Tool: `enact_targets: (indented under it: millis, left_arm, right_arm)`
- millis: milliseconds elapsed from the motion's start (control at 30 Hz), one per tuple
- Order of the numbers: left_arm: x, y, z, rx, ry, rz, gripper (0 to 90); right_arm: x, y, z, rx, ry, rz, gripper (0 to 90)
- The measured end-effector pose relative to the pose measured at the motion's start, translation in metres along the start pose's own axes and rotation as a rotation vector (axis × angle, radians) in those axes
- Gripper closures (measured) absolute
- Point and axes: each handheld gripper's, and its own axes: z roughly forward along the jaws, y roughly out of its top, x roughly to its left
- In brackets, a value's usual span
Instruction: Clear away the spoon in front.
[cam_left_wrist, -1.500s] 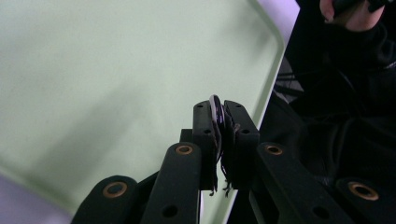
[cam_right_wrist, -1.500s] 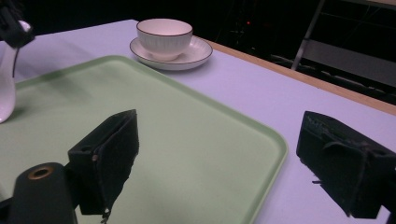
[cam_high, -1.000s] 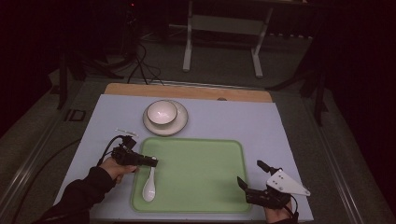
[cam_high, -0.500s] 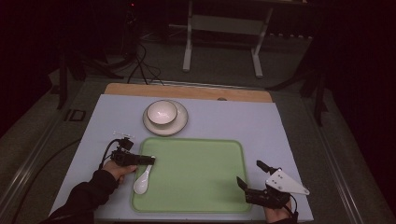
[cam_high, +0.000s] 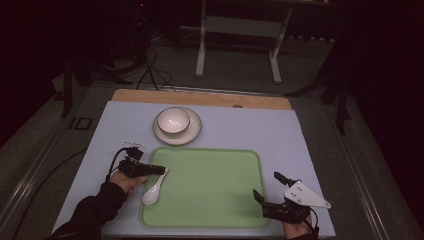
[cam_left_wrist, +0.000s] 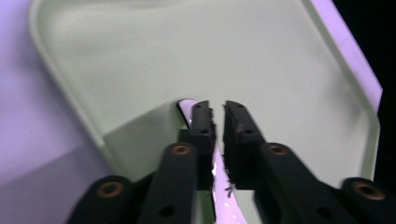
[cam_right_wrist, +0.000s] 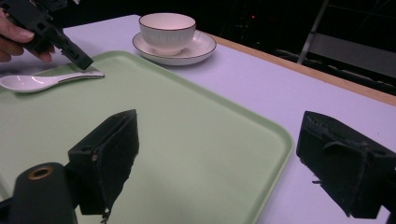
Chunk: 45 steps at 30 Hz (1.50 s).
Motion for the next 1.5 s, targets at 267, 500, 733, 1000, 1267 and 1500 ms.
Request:
enact_targets:
  millis: [267,500,733,1000,1267,1500]
  left_arm:
    - [-0.008,-0.001,0.011,0.059,0.011,0.046,88.3]
    - [0.000,-0.003,0.005,0.039,0.034,0.013,88.0]
    - [0.006,-0.004,-0.007,-0.008,0.049,-0.006,86.3]
    - [-0.014,-0.002,-0.015,-0.072,0.029,0.131,65.6]
    - [-0.039,0.003,-0.017,-0.100,0.036,0.230,37.5]
    - [-0.048,0.011,-0.024,-0.145,-0.020,0.229,20.1]
  right_arm:
    - [0.000,0.000,0.000,0.001,0.001,0.000,12.9]
    - [0.000,0.000,0.001,0.004,0.004,-0.001,12.9]
    - [0.000,0.000,0.000,0.004,0.006,0.001,12.9]
    - [0.000,0.000,0.000,0.002,0.005,-0.001,12.9]
    - [0.000,0.000,0.000,0.002,0.004,-0.002,12.9]
    - [0.000,0.000,0.000,0.001,0.003,-0.002,12.9]
